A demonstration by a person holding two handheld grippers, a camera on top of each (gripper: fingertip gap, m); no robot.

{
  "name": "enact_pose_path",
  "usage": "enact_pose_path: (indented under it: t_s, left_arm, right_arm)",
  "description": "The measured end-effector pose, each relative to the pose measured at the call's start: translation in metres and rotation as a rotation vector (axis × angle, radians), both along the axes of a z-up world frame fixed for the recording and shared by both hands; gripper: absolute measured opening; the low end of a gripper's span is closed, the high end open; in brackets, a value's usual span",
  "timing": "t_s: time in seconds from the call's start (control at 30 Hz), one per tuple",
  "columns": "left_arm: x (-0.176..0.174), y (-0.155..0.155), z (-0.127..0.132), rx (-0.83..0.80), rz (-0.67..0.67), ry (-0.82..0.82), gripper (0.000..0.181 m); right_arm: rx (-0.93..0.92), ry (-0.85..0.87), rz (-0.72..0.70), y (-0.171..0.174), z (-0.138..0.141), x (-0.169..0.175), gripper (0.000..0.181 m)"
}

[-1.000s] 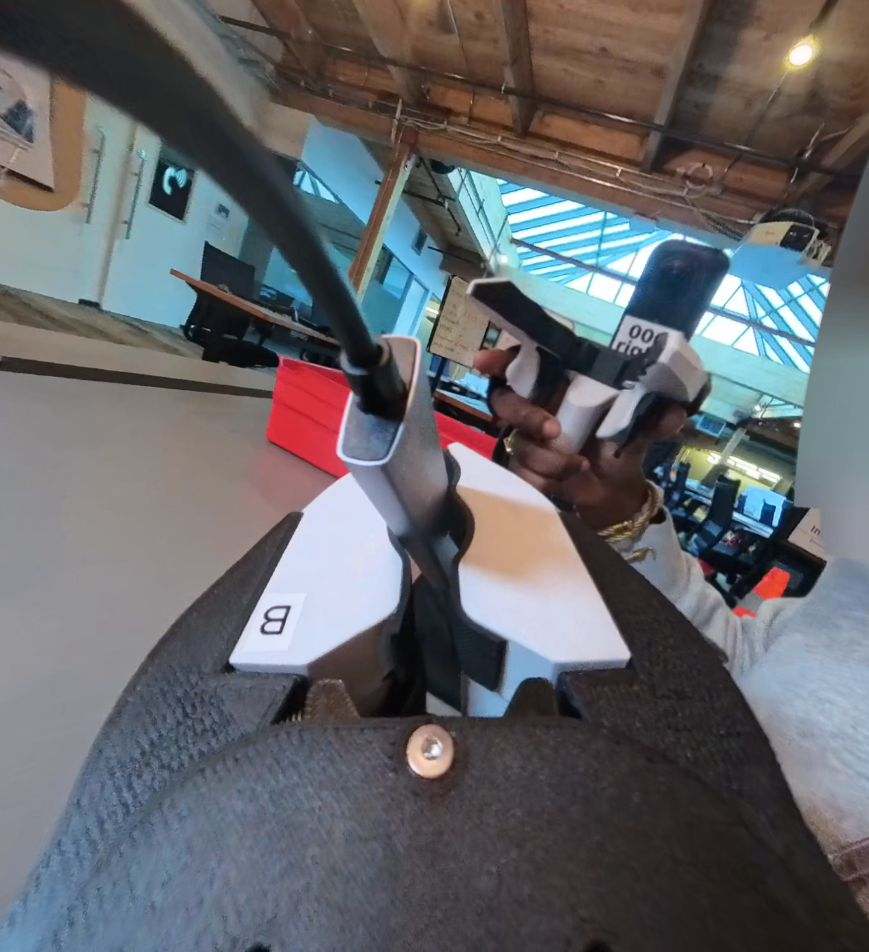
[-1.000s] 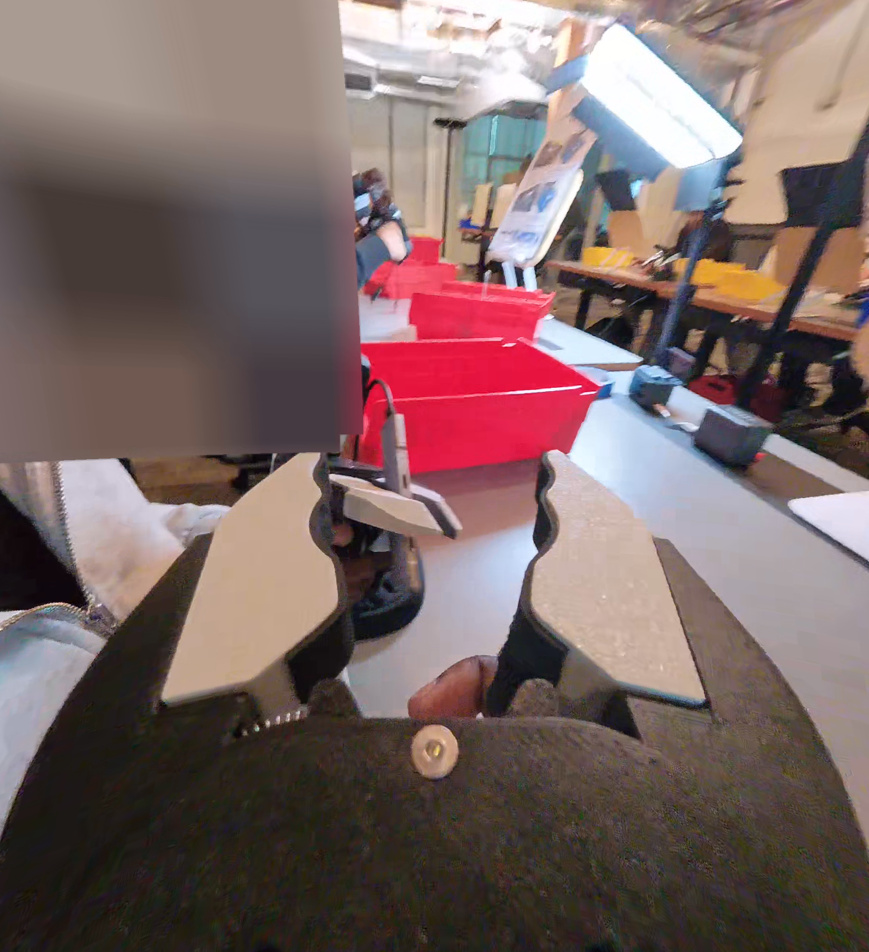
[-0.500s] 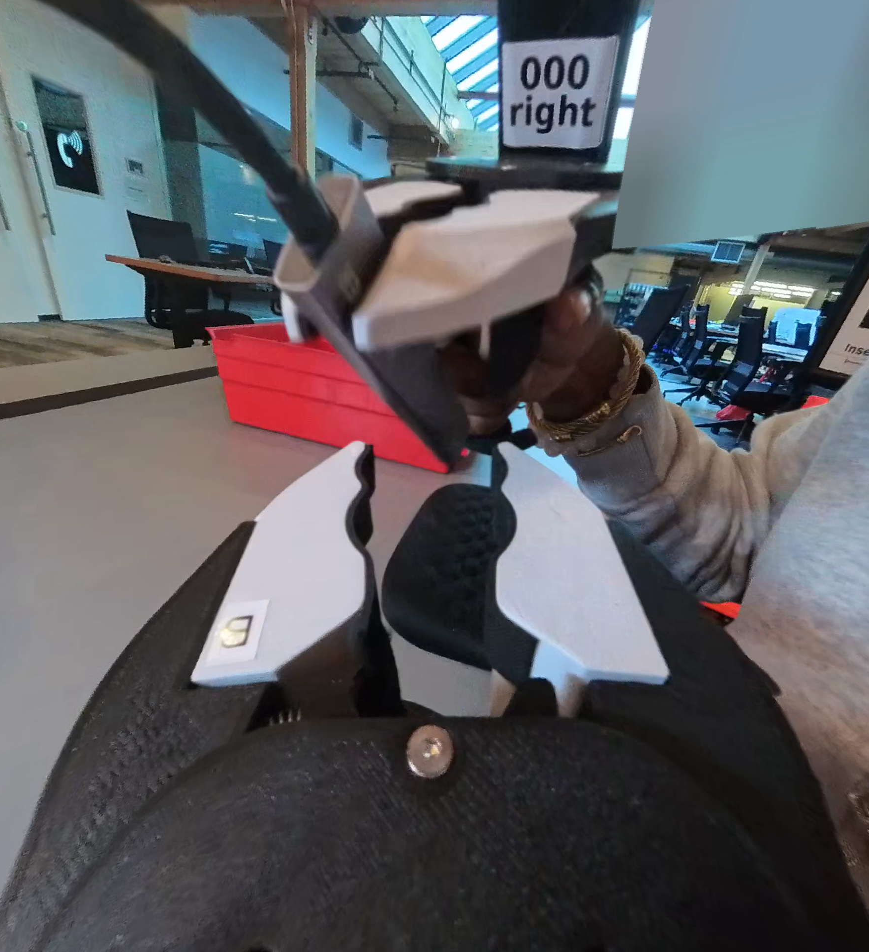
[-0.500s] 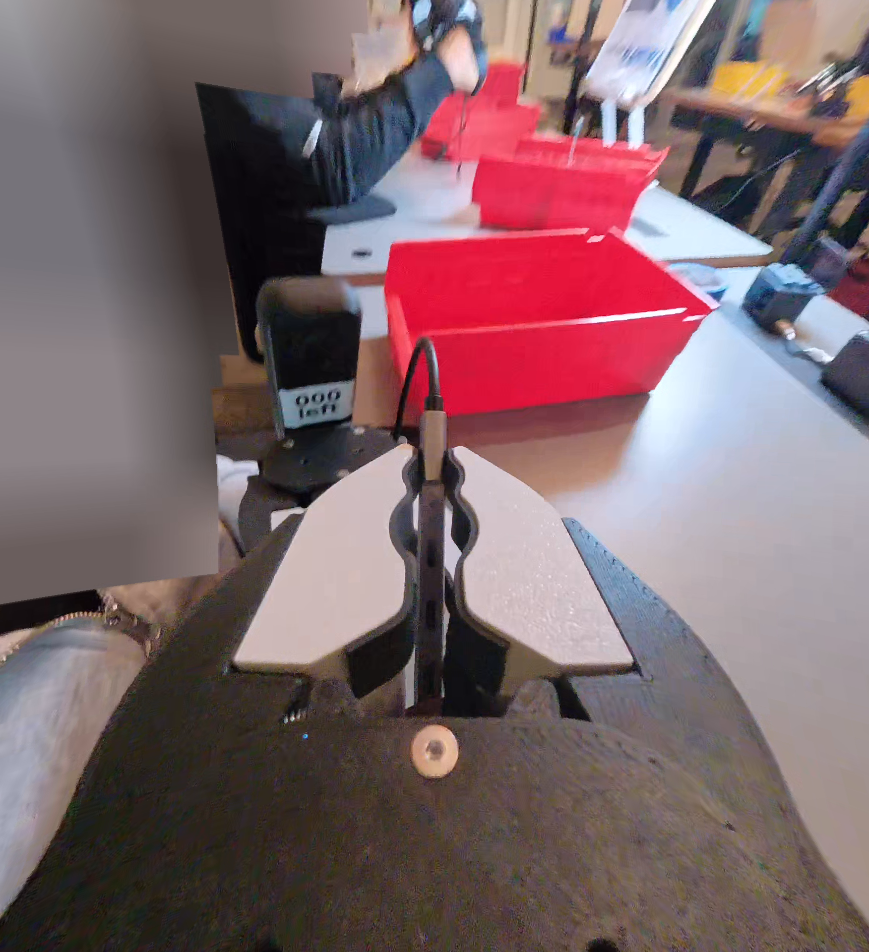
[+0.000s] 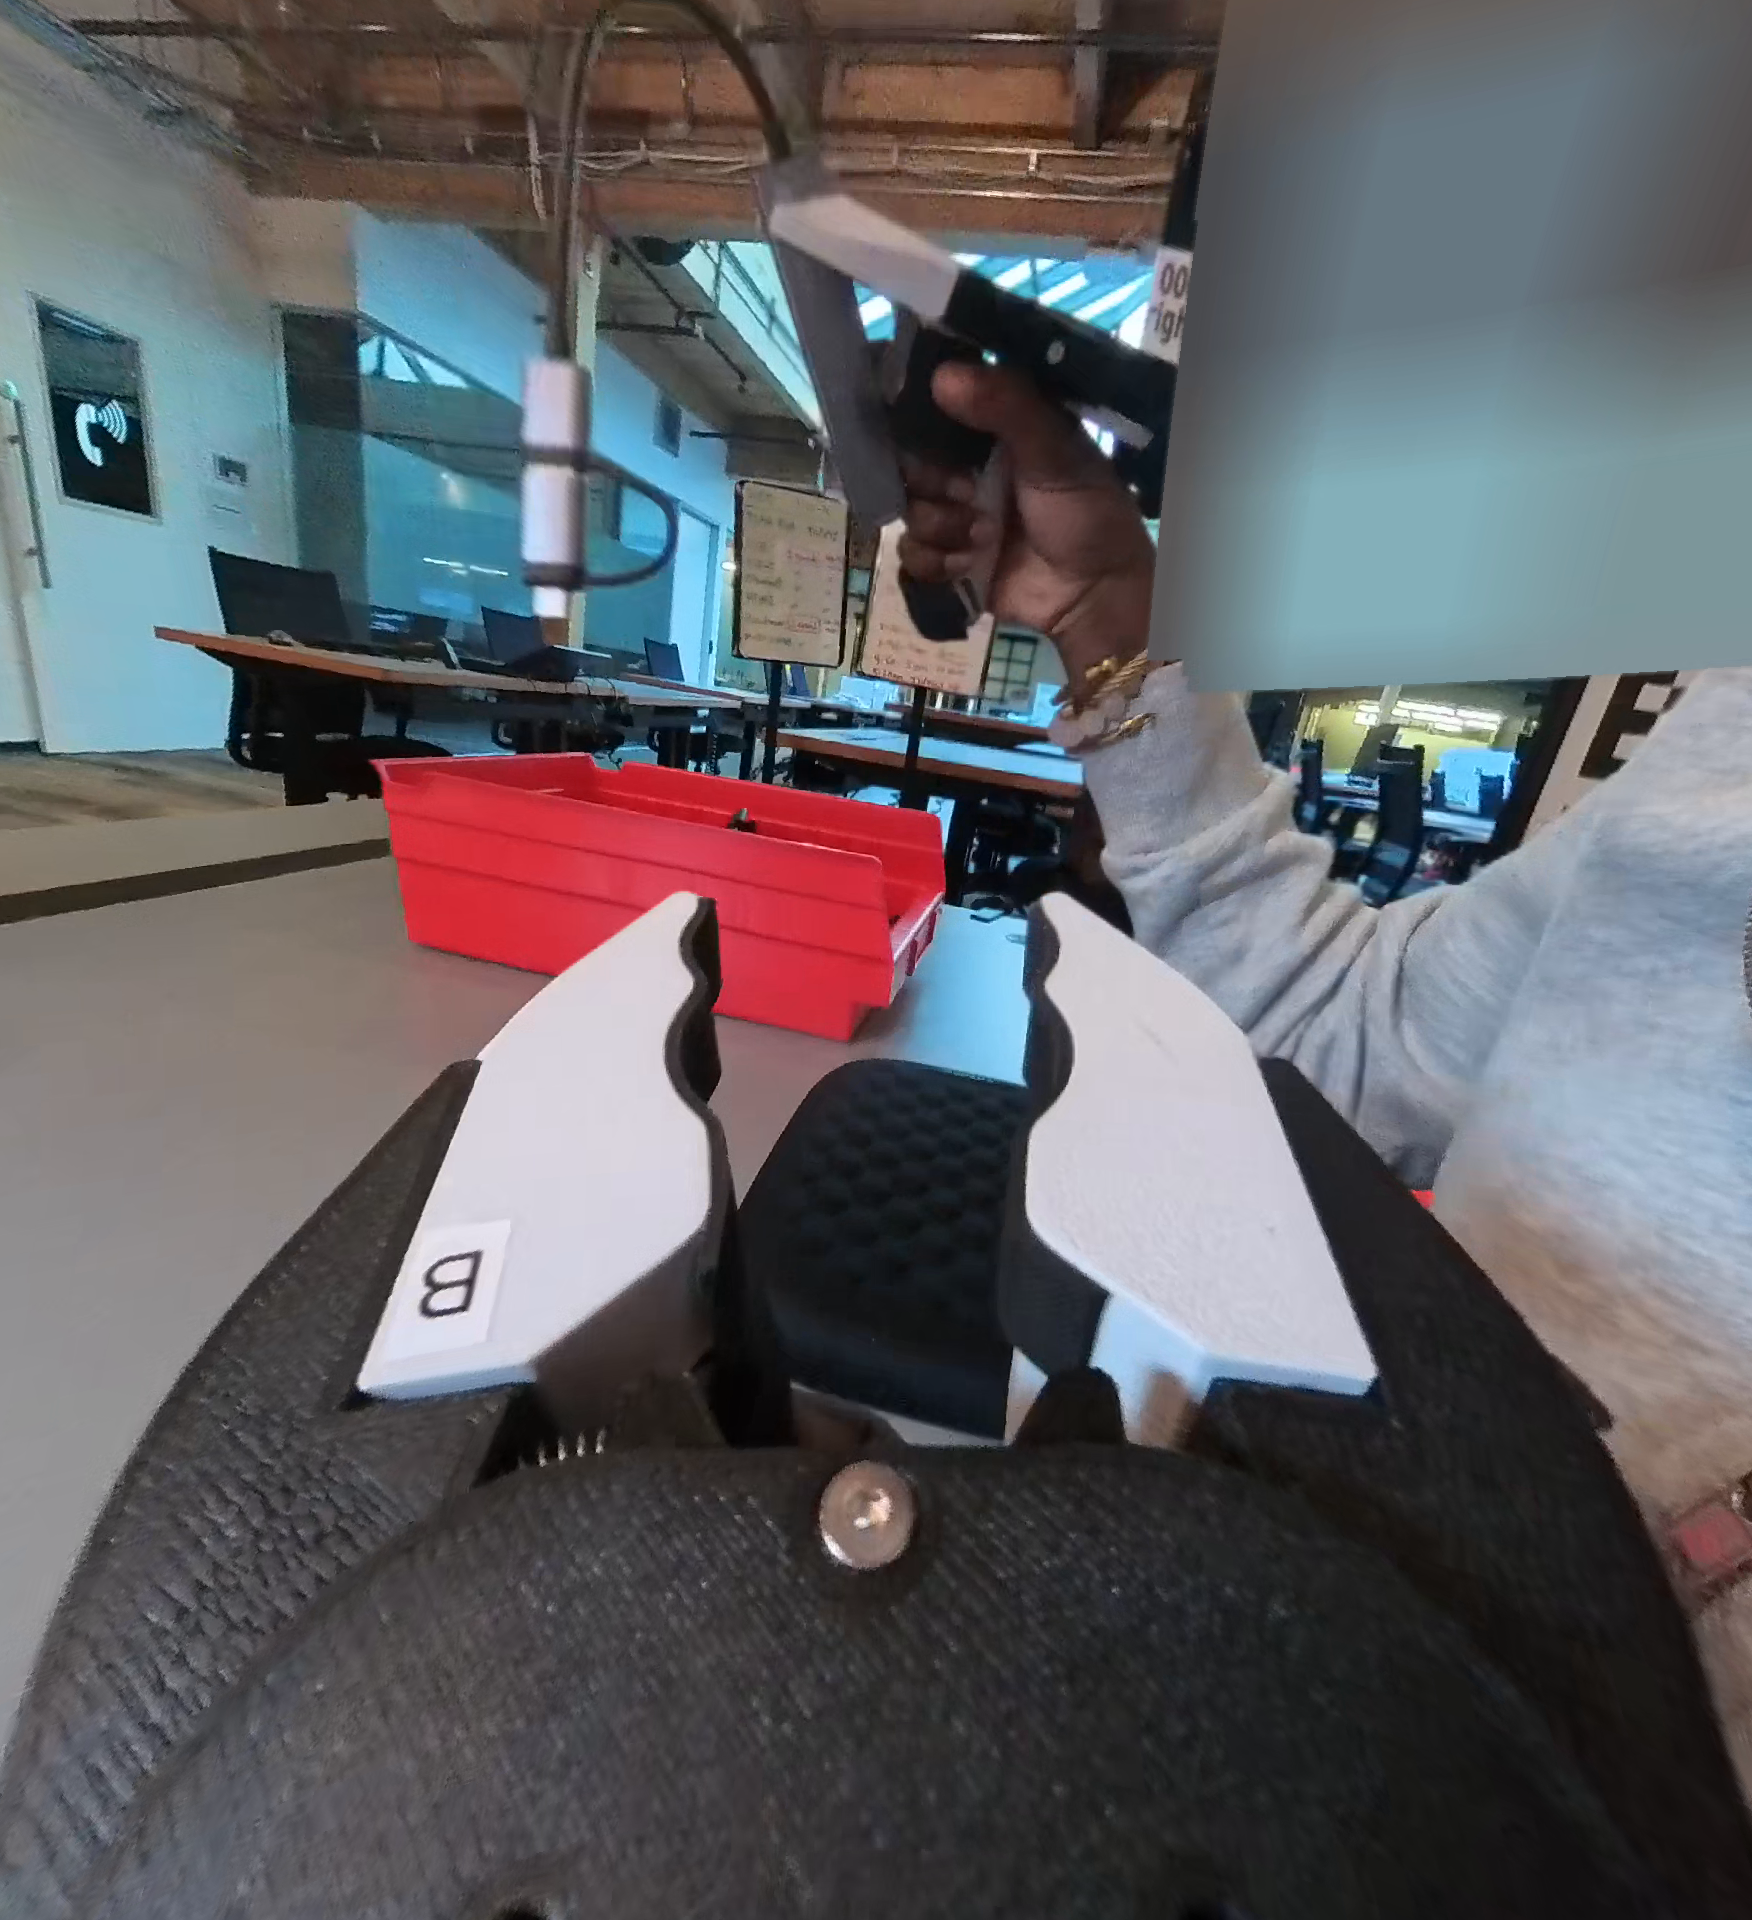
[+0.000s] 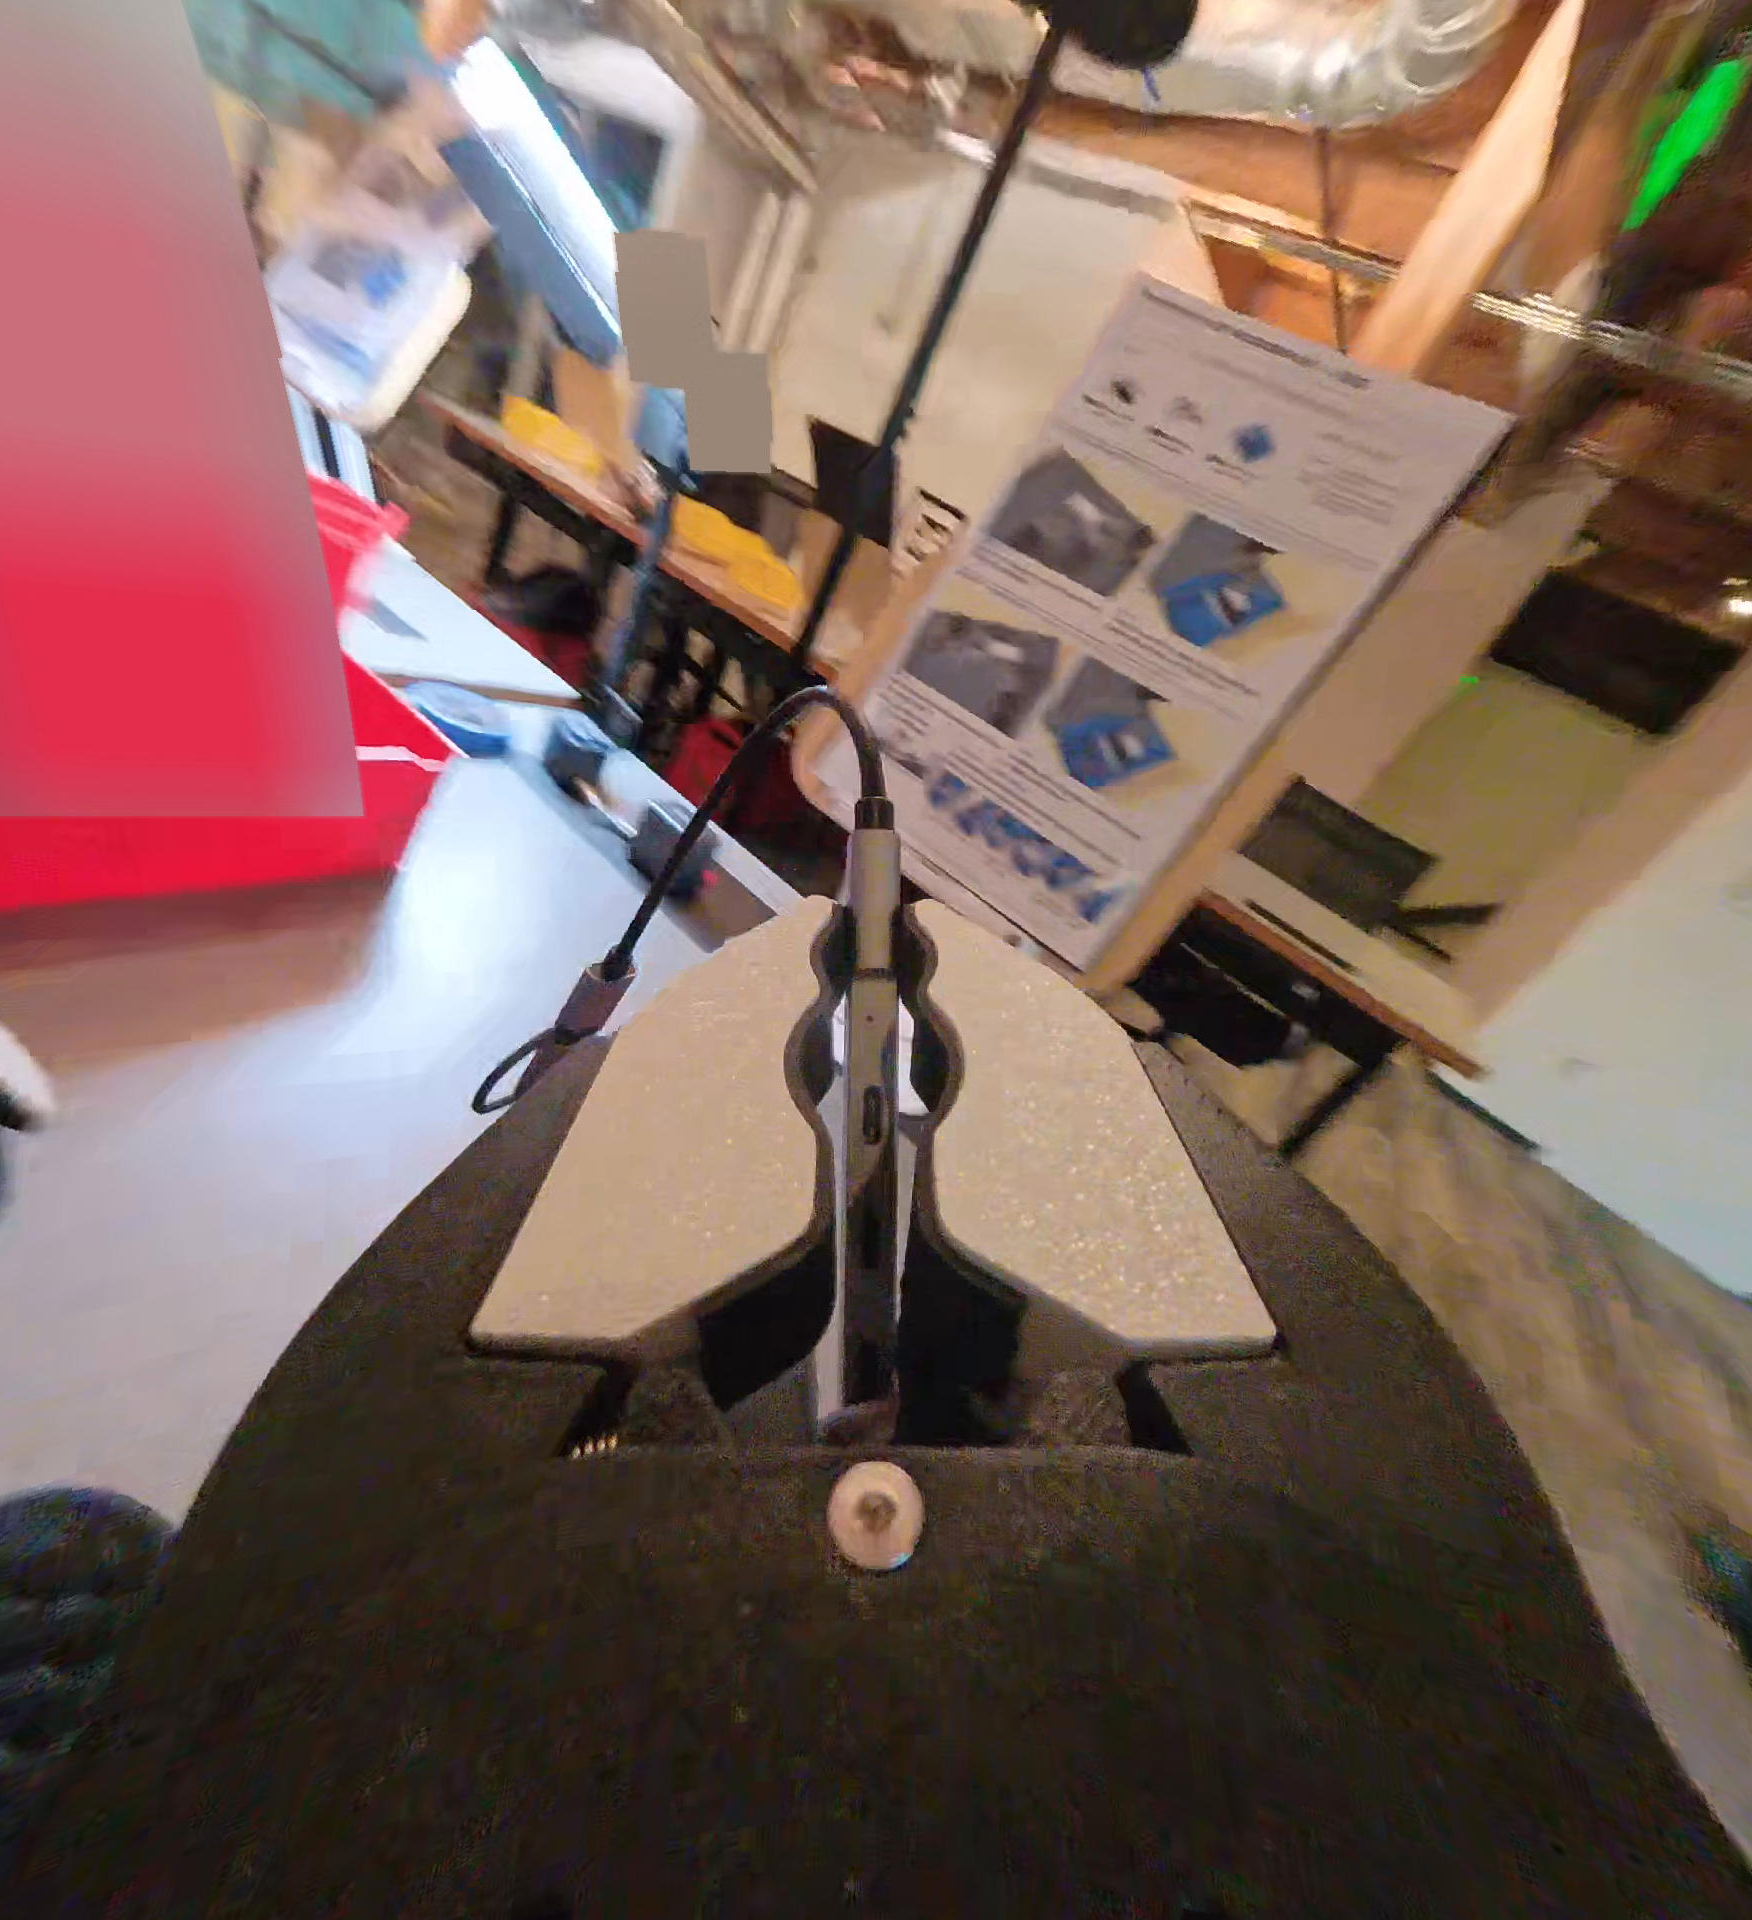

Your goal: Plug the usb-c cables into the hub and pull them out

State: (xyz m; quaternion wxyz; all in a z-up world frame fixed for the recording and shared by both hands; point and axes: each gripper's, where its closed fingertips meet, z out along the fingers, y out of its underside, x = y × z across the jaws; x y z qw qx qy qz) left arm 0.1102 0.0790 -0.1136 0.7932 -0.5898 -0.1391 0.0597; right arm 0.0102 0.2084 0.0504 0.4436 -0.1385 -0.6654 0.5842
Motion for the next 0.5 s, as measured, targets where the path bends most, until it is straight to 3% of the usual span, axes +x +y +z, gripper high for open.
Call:
enact_pose_path:
  t_s: [0.13, 0.2, 0.37, 0.5]
  left_arm:
    - [-0.003, -0.003, 0.002, 0.031, 0.002, -0.028, 0.055]
    - [-0.004, -0.004, 0.002, 0.037, 0.002, -0.031, 0.055]
    - [-0.005, -0.003, 0.002, 0.037, -0.004, -0.041, 0.055]
    - [-0.006, -0.003, 0.002, 0.045, -0.003, -0.054, 0.054]
  right_arm:
    - [0.272, 0.010, -0.326, 0.083, -0.005, -0.040, 0.009]
    - [0.482, -0.003, -0.393, 0.116, -0.020, -0.058, 0.009]
    - [0.837, -0.127, -0.394, 0.169, -0.066, -0.100, 0.009]
    - [1.026, -0.288, -0.319, 0.188, -0.113, -0.129, 0.009]
